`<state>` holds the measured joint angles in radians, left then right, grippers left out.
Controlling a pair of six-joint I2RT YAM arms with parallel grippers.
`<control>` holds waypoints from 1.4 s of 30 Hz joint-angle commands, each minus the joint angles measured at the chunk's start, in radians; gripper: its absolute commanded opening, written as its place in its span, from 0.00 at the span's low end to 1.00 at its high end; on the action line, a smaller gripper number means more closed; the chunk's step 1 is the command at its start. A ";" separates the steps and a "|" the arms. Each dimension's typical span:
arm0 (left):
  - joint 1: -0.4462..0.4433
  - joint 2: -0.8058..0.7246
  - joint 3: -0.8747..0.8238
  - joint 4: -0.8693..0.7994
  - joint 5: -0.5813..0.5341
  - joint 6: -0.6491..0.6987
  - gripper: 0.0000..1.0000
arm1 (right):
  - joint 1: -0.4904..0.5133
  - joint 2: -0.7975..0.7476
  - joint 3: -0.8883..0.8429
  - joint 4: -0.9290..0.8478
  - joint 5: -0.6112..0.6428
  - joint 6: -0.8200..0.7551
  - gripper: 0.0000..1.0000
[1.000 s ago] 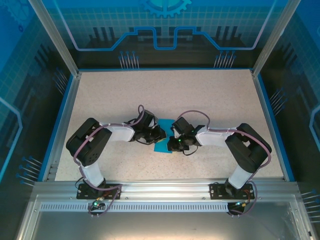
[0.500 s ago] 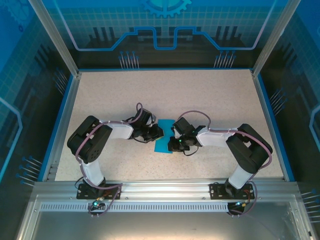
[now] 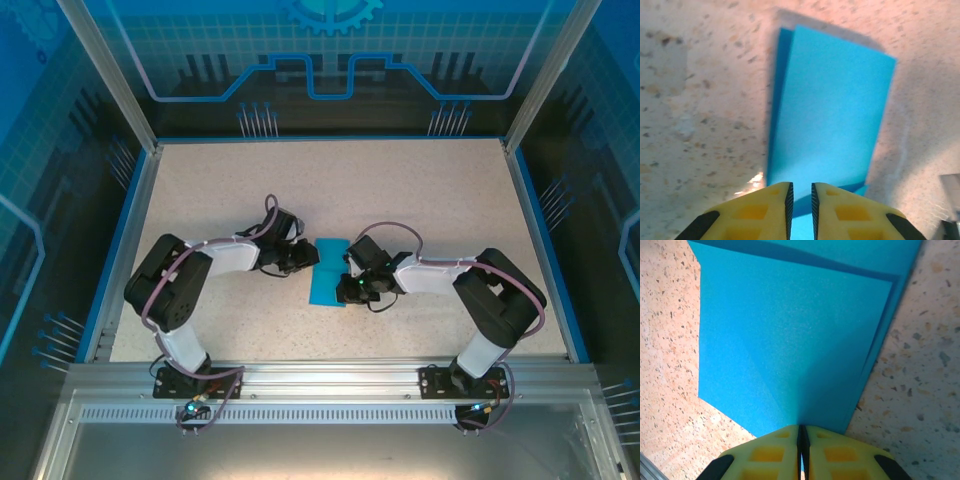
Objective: Fold a paper plane with a square sheet of paper (pick it up from the middle)
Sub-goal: Fold the triangle a second time at the center of the table.
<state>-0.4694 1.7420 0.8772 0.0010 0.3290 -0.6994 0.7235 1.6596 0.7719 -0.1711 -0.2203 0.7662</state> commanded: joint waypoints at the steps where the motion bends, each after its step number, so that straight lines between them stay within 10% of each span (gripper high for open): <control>1: -0.037 -0.066 0.027 -0.025 0.019 0.038 0.22 | -0.016 0.019 -0.043 -0.137 0.027 0.003 0.12; 42: -0.111 0.052 -0.089 0.022 -0.084 -0.097 0.10 | 0.004 0.073 0.192 -0.084 -0.022 -0.036 0.13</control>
<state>-0.5720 1.7645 0.8169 0.0593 0.2554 -0.7845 0.7185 1.6817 0.9413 -0.2337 -0.2337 0.7399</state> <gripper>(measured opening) 0.103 0.133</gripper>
